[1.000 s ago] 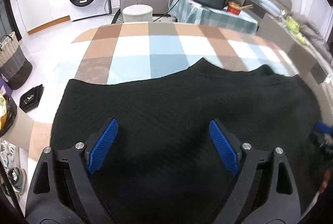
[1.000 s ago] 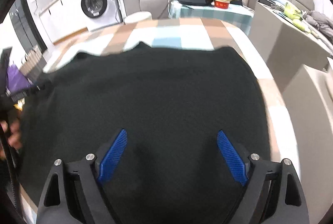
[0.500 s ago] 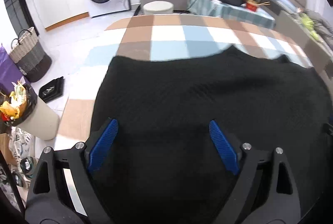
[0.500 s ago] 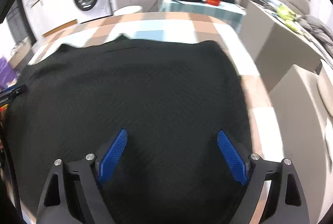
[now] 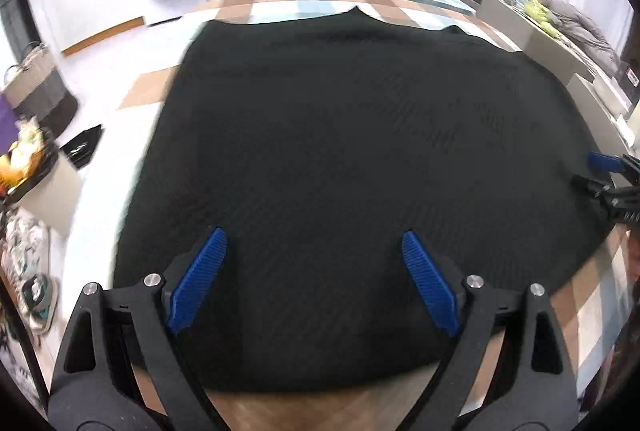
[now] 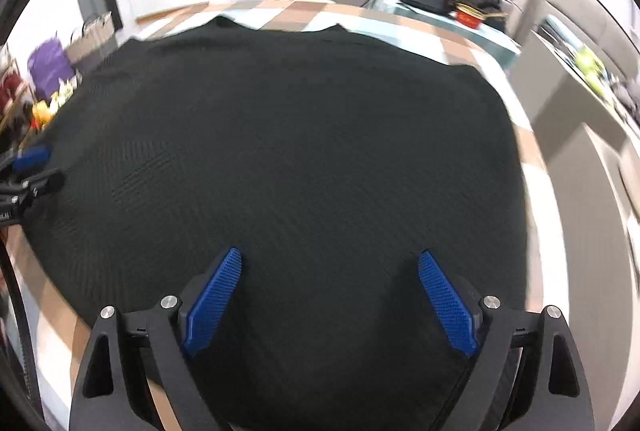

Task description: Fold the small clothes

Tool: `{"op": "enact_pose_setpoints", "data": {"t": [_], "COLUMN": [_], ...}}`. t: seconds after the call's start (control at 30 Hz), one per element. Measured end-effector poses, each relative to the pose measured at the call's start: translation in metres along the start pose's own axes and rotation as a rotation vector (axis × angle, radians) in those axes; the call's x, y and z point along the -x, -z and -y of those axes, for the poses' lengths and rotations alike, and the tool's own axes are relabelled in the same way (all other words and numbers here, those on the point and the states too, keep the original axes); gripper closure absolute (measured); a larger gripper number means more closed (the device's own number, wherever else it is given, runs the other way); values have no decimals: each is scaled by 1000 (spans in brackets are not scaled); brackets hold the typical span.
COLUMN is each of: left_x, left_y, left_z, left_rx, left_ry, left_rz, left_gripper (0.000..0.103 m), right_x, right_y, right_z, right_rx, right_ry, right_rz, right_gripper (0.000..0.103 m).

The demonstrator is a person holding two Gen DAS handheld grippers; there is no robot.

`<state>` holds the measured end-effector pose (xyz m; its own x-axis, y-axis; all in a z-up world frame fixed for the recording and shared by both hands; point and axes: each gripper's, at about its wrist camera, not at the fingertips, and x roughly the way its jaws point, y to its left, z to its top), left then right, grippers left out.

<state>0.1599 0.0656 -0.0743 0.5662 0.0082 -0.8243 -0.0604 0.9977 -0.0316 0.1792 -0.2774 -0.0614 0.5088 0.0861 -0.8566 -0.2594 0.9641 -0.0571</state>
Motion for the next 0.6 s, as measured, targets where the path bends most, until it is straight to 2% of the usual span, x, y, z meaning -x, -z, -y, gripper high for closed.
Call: {"op": "enact_pose_setpoints", "data": {"t": [0.1, 0.2, 0.27, 0.37, 0.43, 0.53, 0.6], "left_x": [24, 52, 65, 62, 53, 43, 37], "left_y": [18, 30, 38, 49, 53, 52, 48], "left_z": [-10, -23, -39, -63, -71, -70, -61], "left_rx": [22, 75, 136, 237, 262, 262, 246], "left_ry": [-2, -22, -70, -109, -146, -110, -81], "left_rz": [23, 76, 104, 77, 38, 12, 12], "left_gripper": [15, 14, 14, 15, 25, 35, 47], "right_x": [9, 17, 22, 26, 23, 20, 21], "right_y": [13, 16, 15, 13, 10, 5, 5], "right_z": [16, 27, 25, 17, 13, 5, 4], "right_rx": [-55, -104, -114, -95, -84, -64, -64], "right_ry": [63, 33, 14, -8, -26, -30, -37], "right_rz": [-12, 8, 20, 38, 41, 42, 46], "right_gripper": [12, 12, 12, 12, 12, 12, 12]}}
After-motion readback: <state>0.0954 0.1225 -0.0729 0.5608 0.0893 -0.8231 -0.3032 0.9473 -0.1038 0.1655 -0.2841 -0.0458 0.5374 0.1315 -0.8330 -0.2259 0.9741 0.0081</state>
